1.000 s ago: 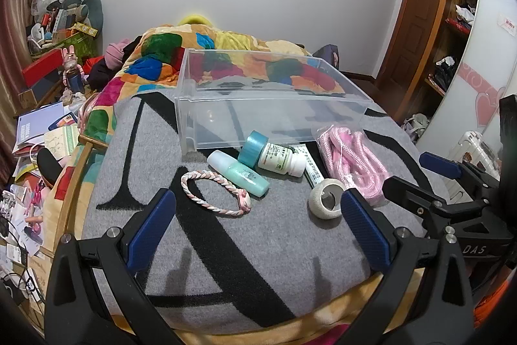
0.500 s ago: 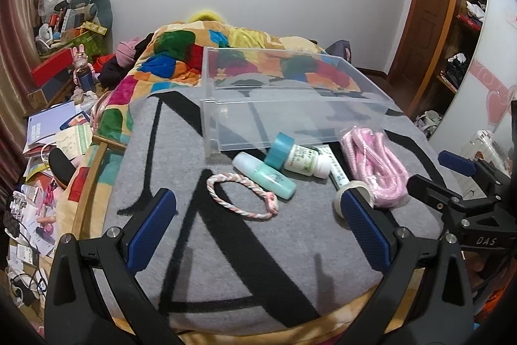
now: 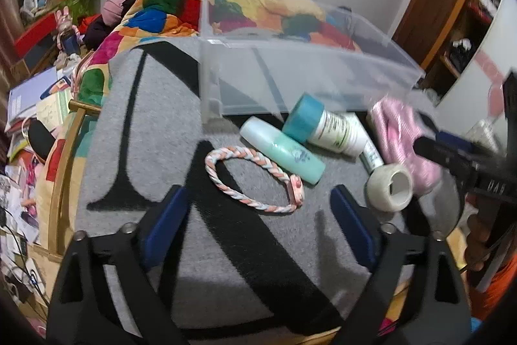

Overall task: Organize objects
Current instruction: 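Grasp the braided rope toy with the left gripper while the right gripper grasps the bagged pink rope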

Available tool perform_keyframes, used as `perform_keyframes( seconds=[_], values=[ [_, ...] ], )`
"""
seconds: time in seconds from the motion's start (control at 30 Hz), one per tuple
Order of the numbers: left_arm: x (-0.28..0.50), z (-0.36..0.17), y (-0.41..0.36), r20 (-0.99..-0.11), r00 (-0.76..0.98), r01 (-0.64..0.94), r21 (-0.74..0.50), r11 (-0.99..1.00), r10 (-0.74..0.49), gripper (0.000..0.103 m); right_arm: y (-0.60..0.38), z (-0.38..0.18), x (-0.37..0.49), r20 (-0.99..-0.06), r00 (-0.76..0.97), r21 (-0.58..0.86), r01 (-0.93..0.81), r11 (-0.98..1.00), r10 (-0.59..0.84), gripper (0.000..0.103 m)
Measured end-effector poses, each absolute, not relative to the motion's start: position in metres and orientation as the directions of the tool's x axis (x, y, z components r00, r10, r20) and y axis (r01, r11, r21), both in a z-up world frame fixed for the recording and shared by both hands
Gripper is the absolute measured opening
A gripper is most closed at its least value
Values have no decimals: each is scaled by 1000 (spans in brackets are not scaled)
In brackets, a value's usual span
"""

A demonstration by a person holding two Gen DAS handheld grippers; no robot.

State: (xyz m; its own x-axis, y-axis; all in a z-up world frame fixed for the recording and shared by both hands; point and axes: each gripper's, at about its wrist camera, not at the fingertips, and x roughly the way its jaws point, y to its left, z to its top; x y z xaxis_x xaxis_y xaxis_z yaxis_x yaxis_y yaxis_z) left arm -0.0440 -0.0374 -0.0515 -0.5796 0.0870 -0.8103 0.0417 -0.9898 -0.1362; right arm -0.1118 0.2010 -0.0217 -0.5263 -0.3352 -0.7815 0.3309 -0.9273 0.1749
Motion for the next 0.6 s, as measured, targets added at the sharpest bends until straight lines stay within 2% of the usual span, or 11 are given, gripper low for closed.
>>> perform_keyframes(
  seconds=[0.17,0.2,0.23,0.33,0.37,0.4,0.5,0.53,0.6],
  values=[
    [-50,-63,-25,-812,-584,46,-49,-998,13,93,188,-32,-124,-801,-506,158,336,-928,-319,101],
    [-50,-64,-23,-807,-590,49,-43,-998,6,87,188,-33,-127,-802,-504,163,331,-929,-320,100],
    [-50,-64,-22,-801,-598,52,-34,-998,-4,84,188,-35,-130,-805,-495,175,328,-928,-326,96],
    [-45,-63,-19,-785,-619,56,1,-998,-36,63,187,-41,-135,-814,-460,207,342,-917,-355,81],
    [-43,-62,-19,-780,-625,54,2,-999,-35,53,187,-41,-134,-809,-466,205,346,-916,-357,79],
    [-43,-62,-23,-776,-630,55,-2,-999,-33,40,186,-40,-132,-805,-471,199,357,-913,-360,71],
    [-40,-60,-31,-771,-636,63,-16,-998,-28,19,185,-37,-124,-800,-482,178,380,-908,-358,59],
    [-39,-60,-34,-771,-637,65,-24,-998,-23,16,186,-37,-121,-796,-485,174,390,-904,-362,54],
    [-33,-58,-40,-770,-638,71,-45,-996,-10,14,189,-35,-116,-792,-488,175,393,-903,-366,51]
  ],
)
